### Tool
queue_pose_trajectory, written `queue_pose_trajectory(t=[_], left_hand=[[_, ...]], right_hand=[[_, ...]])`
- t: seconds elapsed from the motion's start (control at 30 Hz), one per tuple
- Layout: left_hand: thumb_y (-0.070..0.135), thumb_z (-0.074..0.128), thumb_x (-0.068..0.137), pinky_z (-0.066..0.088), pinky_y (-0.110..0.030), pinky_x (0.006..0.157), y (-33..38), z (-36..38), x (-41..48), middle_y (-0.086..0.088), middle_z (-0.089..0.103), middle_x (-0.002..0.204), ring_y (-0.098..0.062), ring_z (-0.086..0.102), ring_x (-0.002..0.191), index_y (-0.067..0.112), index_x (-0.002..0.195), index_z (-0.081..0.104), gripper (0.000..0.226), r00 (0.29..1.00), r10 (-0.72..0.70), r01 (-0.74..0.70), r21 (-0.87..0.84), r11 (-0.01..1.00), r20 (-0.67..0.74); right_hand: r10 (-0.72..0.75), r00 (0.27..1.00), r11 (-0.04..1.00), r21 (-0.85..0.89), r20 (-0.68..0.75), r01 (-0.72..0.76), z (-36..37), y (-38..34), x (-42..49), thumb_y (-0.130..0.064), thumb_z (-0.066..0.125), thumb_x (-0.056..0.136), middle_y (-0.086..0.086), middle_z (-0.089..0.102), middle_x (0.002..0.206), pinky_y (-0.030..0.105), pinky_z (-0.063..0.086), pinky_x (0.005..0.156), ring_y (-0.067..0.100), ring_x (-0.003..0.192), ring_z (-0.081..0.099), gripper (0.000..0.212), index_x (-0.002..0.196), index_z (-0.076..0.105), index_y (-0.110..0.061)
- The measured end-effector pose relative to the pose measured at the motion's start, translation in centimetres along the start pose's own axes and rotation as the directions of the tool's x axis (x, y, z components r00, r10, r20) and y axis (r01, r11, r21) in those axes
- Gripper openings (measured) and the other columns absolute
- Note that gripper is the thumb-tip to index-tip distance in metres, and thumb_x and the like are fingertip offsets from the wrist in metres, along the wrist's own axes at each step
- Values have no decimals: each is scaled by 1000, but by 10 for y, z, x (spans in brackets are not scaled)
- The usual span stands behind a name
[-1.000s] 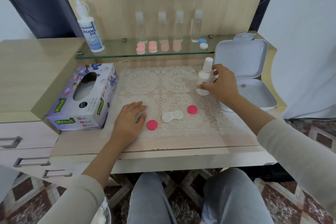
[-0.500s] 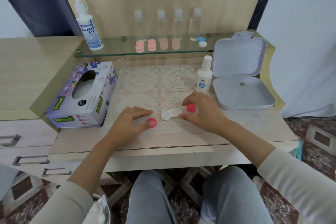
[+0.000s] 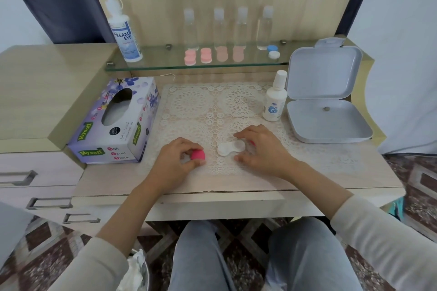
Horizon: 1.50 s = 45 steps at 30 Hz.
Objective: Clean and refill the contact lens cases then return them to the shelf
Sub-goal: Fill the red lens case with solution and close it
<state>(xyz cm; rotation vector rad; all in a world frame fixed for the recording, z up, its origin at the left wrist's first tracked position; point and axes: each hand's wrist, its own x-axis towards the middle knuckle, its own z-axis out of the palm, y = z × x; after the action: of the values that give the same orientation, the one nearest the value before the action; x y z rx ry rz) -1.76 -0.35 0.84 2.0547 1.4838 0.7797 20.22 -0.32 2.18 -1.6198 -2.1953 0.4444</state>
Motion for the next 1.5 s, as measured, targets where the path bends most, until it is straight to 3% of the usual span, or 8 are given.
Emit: queue_pose_trajectory(t=[0.27, 0.57, 0.7, 0.83, 0.97, 1.07, 1.3, 1.5], left_hand=[[11, 77, 69, 44, -6, 72, 20, 13, 10, 6, 60, 85, 1, 56, 72, 9, 100, 69, 32, 999, 15, -22, -152, 988, -49], [13, 76, 73, 39, -1, 72, 39, 27, 23, -5, 63, 98, -6, 54, 80, 9, 105, 68, 33, 997, 29, -25, -57, 998, 66], [21, 80, 66, 41, -15, 74, 38, 29, 20, -3, 60, 89, -9, 52, 77, 10, 99, 70, 36, 1000, 19, -19, 4, 1000, 5], [25, 82, 64, 39, -7, 68, 39, 33, 19, 1, 57, 85, 0, 49, 70, 8, 92, 68, 35, 999, 16, -16, 17, 1000, -34], [12, 75, 72, 40, -14, 79, 42, 30, 22, -4, 65, 95, -14, 56, 87, 10, 101, 69, 30, 999, 20, -21, 38, 999, 27], [-7, 63, 77, 34, 1, 83, 40, 27, 18, 5, 63, 106, -8, 55, 101, 12, 107, 67, 37, 992, 48, -36, -104, 994, 113], [33, 80, 65, 37, -14, 72, 39, 36, 22, 6, 56, 88, -10, 49, 82, 14, 95, 65, 39, 998, -33, 38, 113, 993, -48], [13, 73, 75, 23, -12, 89, 42, 25, 26, 4, 55, 126, -15, 43, 114, 20, 121, 59, 49, 976, 65, -90, 115, 989, 208]], right_hand=[[-9, 998, 999, 36, -56, 11, 7, 4, -2, -21, 61, 84, 2, 58, 104, 26, 32, 81, 20, 99, 45, 29, 112, 64, -15], [-41, 991, 996, 77, -129, 52, 14, 8, -8, -27, 64, 84, -3, 57, 99, 20, 26, 78, 13, 92, 40, 27, 110, 65, -19], [-24, 980, 991, 122, -196, 49, 22, 10, -9, -27, 67, 82, -3, 58, 97, 15, 25, 73, 10, 88, 38, 26, 106, 67, -16], [5, 976, 987, 160, -216, 30, 25, 12, -9, -25, 69, 79, -1, 60, 97, 22, 31, 80, 11, 90, 41, 25, 102, 66, -14], [-5, 973, 982, 181, -230, 48, 25, 12, -9, -24, 70, 79, 0, 60, 93, 23, 31, 78, 12, 88, 42, 21, 97, 67, -13], [-13, 971, 981, 184, -237, 58, 26, 14, -9, -25, 69, 79, 0, 60, 91, 23, 29, 76, 13, 86, 42, 21, 97, 68, -13], [-28, 970, 980, 183, -240, 73, 26, 14, -9, -25, 67, 78, 2, 60, 92, 23, 28, 77, 12, 86, 40, 23, 97, 68, -12], [-40, 966, 983, 163, -254, 84, 28, 15, -8, -22, 70, 78, 2, 61, 91, 20, 28, 72, 12, 84, 40, 21, 97, 68, -12]])
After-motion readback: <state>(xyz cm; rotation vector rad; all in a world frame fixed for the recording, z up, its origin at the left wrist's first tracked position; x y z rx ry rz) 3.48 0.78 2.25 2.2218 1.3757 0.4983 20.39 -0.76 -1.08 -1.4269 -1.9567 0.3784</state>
